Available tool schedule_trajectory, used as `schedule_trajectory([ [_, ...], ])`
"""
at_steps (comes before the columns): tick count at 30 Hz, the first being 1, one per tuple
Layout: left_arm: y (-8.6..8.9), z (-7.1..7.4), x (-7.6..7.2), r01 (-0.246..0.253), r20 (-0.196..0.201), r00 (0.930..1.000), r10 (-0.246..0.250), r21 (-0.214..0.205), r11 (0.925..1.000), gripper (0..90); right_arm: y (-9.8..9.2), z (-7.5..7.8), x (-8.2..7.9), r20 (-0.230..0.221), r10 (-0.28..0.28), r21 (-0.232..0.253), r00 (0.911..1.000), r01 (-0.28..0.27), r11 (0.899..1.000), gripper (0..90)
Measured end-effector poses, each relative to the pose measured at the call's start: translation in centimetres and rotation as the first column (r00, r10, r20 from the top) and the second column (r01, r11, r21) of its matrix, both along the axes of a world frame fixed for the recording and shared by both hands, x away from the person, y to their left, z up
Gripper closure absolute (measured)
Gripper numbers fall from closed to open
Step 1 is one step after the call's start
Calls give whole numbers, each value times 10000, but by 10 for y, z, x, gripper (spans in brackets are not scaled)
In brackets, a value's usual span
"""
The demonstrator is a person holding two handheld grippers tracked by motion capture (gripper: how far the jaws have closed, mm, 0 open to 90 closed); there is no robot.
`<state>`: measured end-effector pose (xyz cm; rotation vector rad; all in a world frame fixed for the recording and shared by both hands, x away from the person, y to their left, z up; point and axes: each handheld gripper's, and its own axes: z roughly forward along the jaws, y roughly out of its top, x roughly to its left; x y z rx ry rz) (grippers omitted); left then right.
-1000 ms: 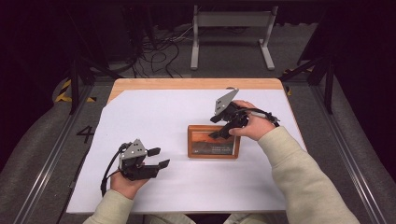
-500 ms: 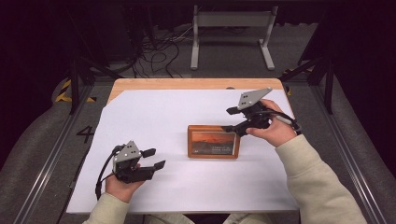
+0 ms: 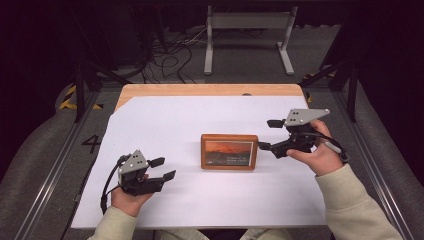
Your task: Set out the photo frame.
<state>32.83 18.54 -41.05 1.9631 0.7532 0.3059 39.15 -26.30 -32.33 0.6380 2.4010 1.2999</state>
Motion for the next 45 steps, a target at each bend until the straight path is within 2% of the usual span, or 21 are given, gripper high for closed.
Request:
schedule_trajectory([
  [4,1,1,0,18,19,10000,-18,-57,10000,372,-11,-3,-6,-6,-313,168,9995,313,9994,190],
  [8,5,1,-2,-114,116,9999,116,-136,9998,357,-29,-12,-16,231,-904,614,9956,889,9942,189],
  [14,14,1,-3,-245,290,9992,258,-442,9987,322,-49,-31,-27,492,-1631,1056,9854,1572,9819,185],
  [15,15,1,-2,-253,385,9989,269,-421,9988,321,-51,-33,-29,591,-1742,1092,9829,1671,9799,184],
  [16,16,1,-2,-278,320,9991,293,-465,9985,320,-55,-37,-31,713,-1851,1166,9801,1762,9774,183],
  [22,19,0,-1,-366,589,9975,400,-580,9976,317,-70,-57,-39,874,-2479,1562,9648,2325,9600,183],
  [24,20,-2,-3,-470,932,9942,533,-690,9965,317,-73,-63,-41,809,-2446,1539,9663,2303,9609,183],
  [26,21,-3,-3,-419,866,9950,495,-871,9953,315,-74,-68,-43,821,-2378,1397,9678,2251,9643,183],
  [30,20,-7,0,-394,849,9953,460,-773,9962,312,-76,-79,-48,899,-2265,1269,9698,2144,9685,184],
  [35,21,-11,0,-404,754,9960,489,-1095,9932,312,-78,-94,-49,981,-2394,1259,9660,2265,9658,189],
  [37,22,-14,0,-523,761,9952,621,-1256,9907,312,-80,-99,-47,893,-2414,1152,9663,2308,9662,191],
  [39,24,-16,2,-504,719,9955,609,-1400,9889,312,-83,-105,-44,824,-2525,1240,9641,2414,9625,192],
  [43,23,-20,3,-586,572,9961,676,-1465,9875,311,-84,-112,-43,708,-2566,1216,9639,2470,9614,195],
  [45,23,-20,3,-586,607,9959,672,-1338,9893,312,-84,-112,-42,744,-2571,1128,9635,2480,9622,195],
])
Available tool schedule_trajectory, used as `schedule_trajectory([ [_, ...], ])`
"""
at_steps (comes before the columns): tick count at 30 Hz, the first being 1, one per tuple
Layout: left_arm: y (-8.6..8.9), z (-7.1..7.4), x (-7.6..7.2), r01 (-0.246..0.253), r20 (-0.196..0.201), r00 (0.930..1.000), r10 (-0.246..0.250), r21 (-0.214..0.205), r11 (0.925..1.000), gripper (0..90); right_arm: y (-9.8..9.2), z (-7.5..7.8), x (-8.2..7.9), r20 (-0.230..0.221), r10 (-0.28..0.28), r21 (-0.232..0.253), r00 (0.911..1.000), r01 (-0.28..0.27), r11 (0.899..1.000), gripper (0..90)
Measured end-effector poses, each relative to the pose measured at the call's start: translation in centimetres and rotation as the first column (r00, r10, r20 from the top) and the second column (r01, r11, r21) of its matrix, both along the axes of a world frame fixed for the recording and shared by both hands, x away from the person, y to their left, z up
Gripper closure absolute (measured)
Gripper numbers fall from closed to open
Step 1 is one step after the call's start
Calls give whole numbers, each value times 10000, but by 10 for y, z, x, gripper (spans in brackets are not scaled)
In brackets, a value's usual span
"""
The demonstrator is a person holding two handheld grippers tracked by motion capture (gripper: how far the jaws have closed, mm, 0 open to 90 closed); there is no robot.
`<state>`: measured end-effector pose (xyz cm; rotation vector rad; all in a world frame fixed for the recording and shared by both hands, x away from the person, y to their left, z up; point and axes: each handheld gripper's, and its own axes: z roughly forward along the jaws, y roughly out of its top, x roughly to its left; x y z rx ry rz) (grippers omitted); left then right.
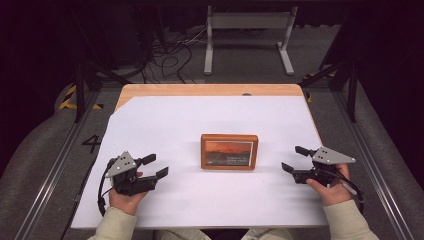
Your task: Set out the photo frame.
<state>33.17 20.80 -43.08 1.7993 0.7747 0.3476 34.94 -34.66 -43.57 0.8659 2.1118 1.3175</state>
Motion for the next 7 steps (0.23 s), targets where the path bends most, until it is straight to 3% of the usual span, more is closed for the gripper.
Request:
schedule_trajectory([
  [7,-2,1,0,-55,29,10000,54,317,9995,312,0,1,0,-17,-49,-20,10000,49,10000,189],
])
